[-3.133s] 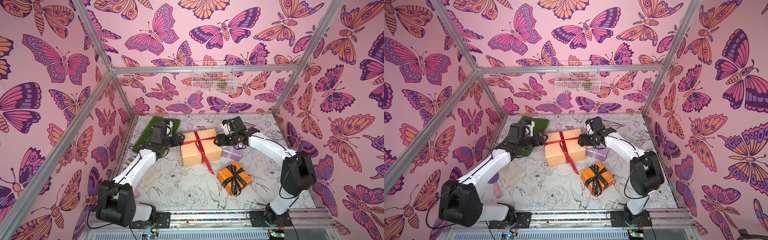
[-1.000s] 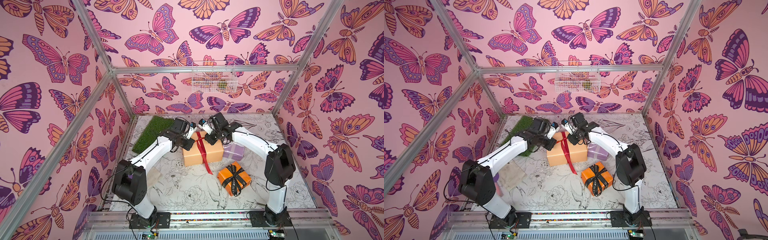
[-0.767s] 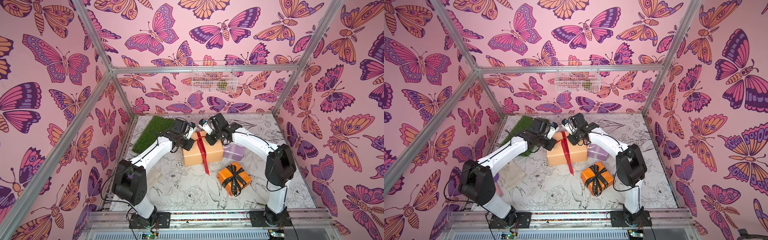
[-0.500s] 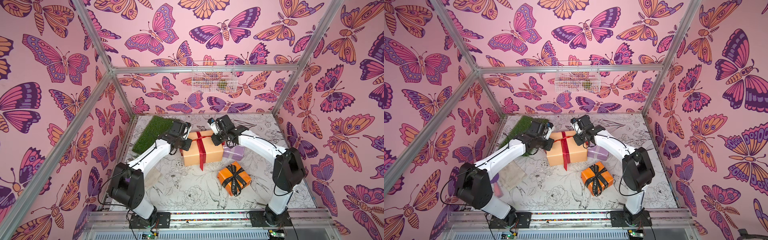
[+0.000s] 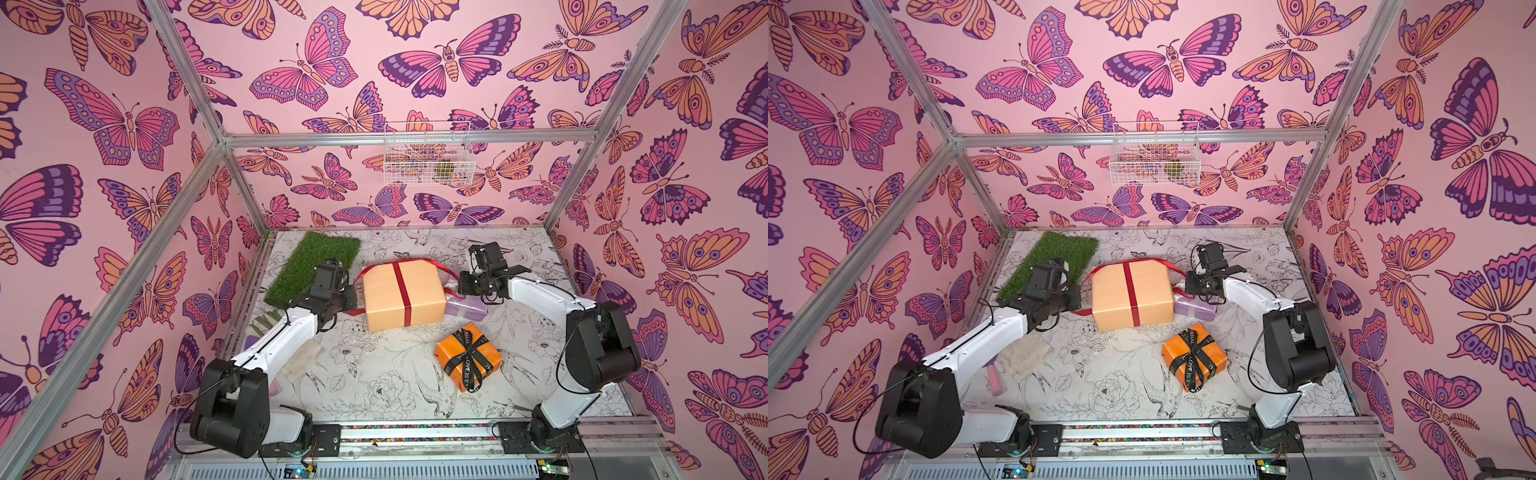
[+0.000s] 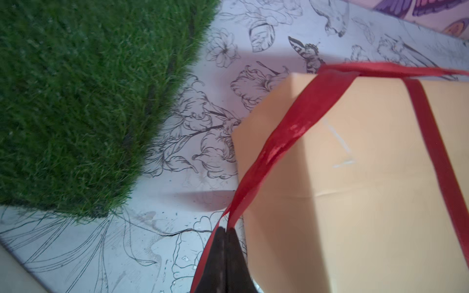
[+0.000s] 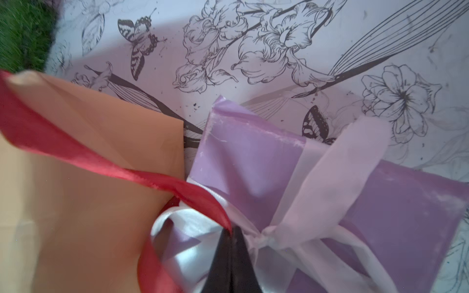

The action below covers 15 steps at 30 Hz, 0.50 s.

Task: Untie the ribbon bows on the gift boxes
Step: Untie the ribbon from the gift box.

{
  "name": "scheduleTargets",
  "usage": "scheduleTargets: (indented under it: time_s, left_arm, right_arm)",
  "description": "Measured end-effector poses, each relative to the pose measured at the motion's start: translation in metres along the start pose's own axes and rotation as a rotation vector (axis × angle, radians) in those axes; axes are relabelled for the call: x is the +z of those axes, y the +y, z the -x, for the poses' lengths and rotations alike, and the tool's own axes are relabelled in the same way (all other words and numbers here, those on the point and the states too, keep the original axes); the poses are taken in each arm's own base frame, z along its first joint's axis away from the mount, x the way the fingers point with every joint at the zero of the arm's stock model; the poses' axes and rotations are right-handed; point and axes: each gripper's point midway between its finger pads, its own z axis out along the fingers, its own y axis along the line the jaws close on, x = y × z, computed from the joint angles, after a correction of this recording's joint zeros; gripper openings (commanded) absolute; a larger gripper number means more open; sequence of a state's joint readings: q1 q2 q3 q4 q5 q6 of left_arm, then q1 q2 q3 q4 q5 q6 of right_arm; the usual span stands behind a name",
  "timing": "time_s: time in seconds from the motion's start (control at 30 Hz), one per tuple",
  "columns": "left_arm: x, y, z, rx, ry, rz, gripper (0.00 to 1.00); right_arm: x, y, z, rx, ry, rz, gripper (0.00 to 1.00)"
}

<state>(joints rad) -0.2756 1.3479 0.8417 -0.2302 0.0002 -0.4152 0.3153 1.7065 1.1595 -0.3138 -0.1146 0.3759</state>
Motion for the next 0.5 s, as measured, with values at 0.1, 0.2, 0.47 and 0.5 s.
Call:
scheduleTargets:
  time_s: [0.1,0.2,0.47,0.5]
  left_arm:
    - [-0.001,0.006,-0.002,-0.064,-0.020,0.002,0.00]
    - [-0.001,0.011,-0.002,-0.130,-0.045,-0.006,0.10]
    - [-0.006,0.018,-0.001,-0.239,-0.067,-0.026,1.00]
    - [-0.012,0.016,0.004,-0.242,-0.086,-0.041,1.00]
  right_arm:
    - [-0.001,-0.002,0.002,0.034,-0.007,-0.002,0.00]
    - [-0.001,-0.005,0.004,0.062,-0.010,-0.005,0.14]
    - [-0.008,0.010,0.011,0.066,-0.017,0.069,0.86]
    - [-0.011,0.013,0.013,0.058,-0.022,0.082,0.86]
